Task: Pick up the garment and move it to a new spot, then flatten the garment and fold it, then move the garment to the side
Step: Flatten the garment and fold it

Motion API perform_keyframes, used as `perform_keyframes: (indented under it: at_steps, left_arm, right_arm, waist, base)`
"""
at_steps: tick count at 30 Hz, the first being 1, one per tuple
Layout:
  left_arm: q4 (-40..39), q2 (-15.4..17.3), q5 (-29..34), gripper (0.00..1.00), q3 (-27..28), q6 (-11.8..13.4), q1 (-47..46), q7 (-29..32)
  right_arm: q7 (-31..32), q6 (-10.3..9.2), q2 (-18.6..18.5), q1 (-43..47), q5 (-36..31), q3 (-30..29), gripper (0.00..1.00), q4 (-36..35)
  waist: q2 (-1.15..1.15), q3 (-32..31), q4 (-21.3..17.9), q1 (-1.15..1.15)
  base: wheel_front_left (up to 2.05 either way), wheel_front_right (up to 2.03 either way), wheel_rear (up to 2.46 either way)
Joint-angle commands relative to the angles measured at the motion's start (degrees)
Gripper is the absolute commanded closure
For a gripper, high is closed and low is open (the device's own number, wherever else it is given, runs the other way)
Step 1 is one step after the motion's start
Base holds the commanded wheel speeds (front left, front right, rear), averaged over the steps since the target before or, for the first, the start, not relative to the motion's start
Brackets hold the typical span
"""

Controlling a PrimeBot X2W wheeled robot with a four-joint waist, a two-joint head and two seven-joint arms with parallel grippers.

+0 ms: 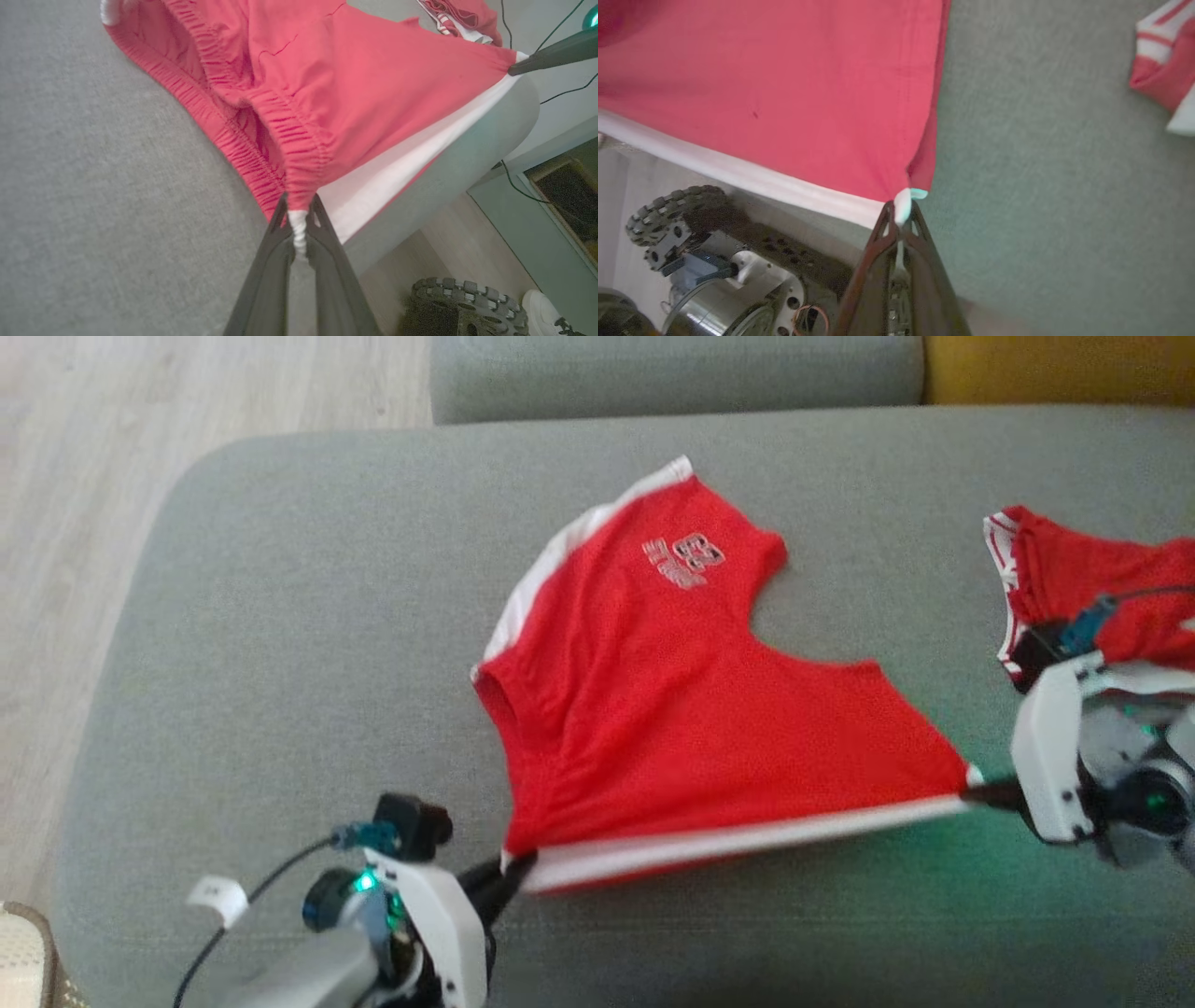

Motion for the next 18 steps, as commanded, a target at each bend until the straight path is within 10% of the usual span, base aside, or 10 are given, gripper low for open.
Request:
perform_keyframes:
  at_steps: [1,18]
  left_arm:
    - [-2.11,3.13,-0.2,1.0,2.12,1.0,-0.47,0.5]
    - [-20.14,9.31,-4.14,1.0,0.37,5.56,7.69,7.18]
  right_arm:
    - [2.53,-0.03,-3.24,2.39,1.9,-1.29,1.0,-1.07]
    - [18.17,-0.03,-10.23,10.5,3.45,-5.75,1.0,-9.62]
  waist:
    - [0.0,-1.05,0.61,0.01]
    - [0.0,-5.44,2.98,0.01]
  base:
    - [0.0,0.0,0.0]
    - [0.0,0.0,0.0]
